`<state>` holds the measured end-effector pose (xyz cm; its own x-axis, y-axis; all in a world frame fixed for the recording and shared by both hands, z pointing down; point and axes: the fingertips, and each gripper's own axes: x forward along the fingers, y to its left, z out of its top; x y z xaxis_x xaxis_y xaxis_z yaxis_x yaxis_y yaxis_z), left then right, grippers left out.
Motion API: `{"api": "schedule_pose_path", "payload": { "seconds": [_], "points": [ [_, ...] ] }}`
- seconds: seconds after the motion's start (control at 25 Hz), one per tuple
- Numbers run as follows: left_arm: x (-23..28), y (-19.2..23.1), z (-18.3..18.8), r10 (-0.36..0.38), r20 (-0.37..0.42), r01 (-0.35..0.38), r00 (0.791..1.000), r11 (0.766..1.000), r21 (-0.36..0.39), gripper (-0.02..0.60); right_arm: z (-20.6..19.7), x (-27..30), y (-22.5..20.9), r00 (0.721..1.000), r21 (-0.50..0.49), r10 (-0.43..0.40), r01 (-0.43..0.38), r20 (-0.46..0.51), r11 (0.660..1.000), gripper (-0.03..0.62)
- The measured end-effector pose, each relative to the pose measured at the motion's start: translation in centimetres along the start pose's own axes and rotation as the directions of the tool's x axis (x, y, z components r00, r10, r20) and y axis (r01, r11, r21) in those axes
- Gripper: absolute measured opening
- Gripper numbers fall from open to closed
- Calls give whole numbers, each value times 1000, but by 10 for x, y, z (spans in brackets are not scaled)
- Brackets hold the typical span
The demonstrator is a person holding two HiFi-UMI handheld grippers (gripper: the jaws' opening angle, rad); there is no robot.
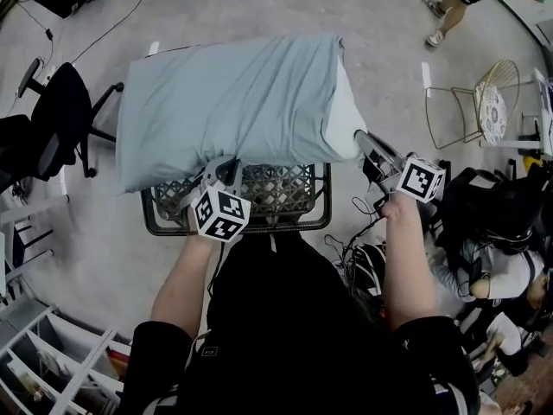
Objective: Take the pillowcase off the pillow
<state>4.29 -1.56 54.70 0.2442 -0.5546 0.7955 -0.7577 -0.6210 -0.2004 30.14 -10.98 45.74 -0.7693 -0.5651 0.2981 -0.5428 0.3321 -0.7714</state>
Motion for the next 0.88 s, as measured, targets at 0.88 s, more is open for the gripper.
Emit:
{"api": "schedule_pose_path", "payload": {
  "seconds": [0.88],
  "points": [
    [-7,-60,76,-148,173,139,974,988,65,195,-29,-3,27,1000,52,18,-17,-19,999,21]
  ]
}}
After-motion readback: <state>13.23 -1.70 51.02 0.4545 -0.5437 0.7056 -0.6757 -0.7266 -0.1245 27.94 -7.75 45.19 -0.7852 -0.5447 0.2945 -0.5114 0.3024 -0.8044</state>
